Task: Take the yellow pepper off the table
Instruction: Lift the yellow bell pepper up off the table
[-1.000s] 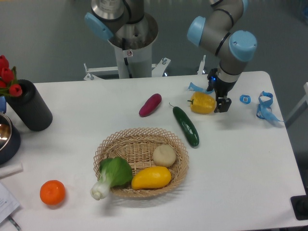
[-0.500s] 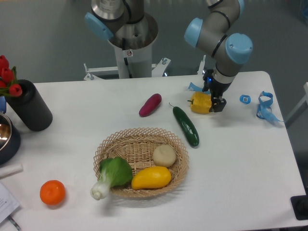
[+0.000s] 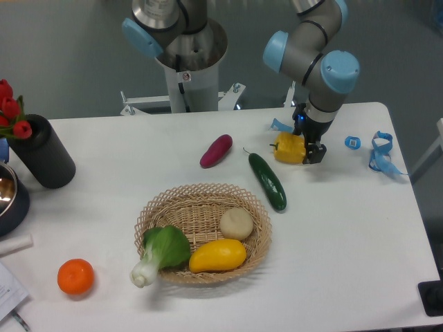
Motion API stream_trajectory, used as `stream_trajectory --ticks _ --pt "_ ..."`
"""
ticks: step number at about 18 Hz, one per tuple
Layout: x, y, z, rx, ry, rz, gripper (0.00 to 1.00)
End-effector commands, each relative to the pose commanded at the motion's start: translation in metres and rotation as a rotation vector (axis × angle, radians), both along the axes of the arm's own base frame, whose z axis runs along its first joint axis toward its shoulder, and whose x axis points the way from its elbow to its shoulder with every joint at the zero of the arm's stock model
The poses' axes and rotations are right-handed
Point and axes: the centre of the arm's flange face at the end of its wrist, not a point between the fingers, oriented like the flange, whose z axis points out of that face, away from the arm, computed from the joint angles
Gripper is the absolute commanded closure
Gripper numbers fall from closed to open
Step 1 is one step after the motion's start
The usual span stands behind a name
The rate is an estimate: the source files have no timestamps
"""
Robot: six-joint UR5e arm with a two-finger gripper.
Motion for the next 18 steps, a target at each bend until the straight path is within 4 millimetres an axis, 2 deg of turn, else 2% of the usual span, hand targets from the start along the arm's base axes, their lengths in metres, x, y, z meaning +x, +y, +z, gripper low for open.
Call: stream_trajectory --ticks 1,3,8,12,18 --pt "-0.002 0.000 0.002 0.001 0.004 0.003 0.66" --pt "-0.003 0.000 0.003 0.001 0.006 0.006 0.73" --pt "-0.013 -0.001 0.014 0.007 0.029 0.017 0.74" --pt "-0.021 0.001 0.029 0.017 0.050 0.098 0.74" --pt "-0.055 0.006 0.076 0.029 0.113 0.188 0.76"
